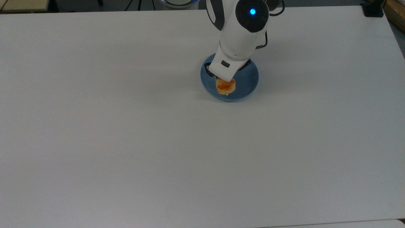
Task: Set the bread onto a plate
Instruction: 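Carry the held bread roll over the blue plate and lower it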
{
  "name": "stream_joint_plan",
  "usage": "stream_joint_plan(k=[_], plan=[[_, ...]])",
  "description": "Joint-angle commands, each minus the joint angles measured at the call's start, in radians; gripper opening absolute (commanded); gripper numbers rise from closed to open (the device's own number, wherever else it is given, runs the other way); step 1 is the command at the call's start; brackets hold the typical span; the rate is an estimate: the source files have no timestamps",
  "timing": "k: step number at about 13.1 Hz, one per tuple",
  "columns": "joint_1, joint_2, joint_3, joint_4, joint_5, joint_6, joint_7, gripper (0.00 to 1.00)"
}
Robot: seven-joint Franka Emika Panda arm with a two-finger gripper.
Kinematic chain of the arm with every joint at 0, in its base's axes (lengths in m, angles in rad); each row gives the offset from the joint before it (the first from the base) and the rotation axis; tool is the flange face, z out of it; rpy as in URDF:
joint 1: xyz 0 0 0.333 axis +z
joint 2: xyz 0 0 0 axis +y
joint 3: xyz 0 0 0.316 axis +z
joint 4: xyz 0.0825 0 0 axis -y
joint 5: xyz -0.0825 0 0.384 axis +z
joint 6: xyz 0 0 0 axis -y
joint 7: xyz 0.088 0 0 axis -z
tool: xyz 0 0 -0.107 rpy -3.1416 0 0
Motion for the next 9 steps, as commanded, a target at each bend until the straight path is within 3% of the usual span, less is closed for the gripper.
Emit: stream_joint_plan(k=[1,2,3,4,9], plan=[[0.034,0.012,-0.002,-0.012,0.001,-0.012,0.042,0.43],[0.032,0.014,0.016,-0.013,-0.001,-0.02,0.052,0.54],[0.032,0.014,0.019,-0.013,-0.004,-0.018,0.103,0.95],[0.031,0.015,0.021,-0.013,-0.016,-0.017,0.156,1.0],[-0.003,-0.022,0.03,0.028,-0.028,-0.127,0.155,1.0]])
